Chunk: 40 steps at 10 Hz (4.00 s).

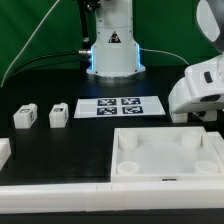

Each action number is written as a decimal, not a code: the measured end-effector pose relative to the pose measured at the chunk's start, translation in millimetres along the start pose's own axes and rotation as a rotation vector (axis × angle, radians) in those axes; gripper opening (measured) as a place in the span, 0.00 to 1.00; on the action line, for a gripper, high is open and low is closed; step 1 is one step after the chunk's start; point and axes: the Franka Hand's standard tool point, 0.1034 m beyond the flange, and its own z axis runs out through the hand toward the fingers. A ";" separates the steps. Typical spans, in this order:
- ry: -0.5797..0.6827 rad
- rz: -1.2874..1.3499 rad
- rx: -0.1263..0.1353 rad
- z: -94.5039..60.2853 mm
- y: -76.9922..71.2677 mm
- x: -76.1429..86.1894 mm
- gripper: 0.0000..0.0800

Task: Assemble one leg

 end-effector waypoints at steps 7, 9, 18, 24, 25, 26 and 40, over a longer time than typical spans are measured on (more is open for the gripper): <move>-0.001 0.067 0.016 -48.7 30.9 -26.0 0.36; -0.011 0.049 0.022 -74.5 43.6 -40.1 0.37; 0.679 0.008 0.052 -111.3 54.2 -19.6 0.37; 0.905 -0.083 0.023 -171.0 68.3 3.2 0.37; 0.904 -0.082 0.023 -169.9 68.5 3.3 0.37; 0.904 -0.082 0.023 -169.5 68.5 3.3 0.37; 1.125 -0.251 -0.095 -240.0 109.0 66.7 0.37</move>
Offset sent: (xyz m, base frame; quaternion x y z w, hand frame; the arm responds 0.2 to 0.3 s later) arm -0.0034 -0.0159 0.0240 0.0316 -0.0240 0.0607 0.9974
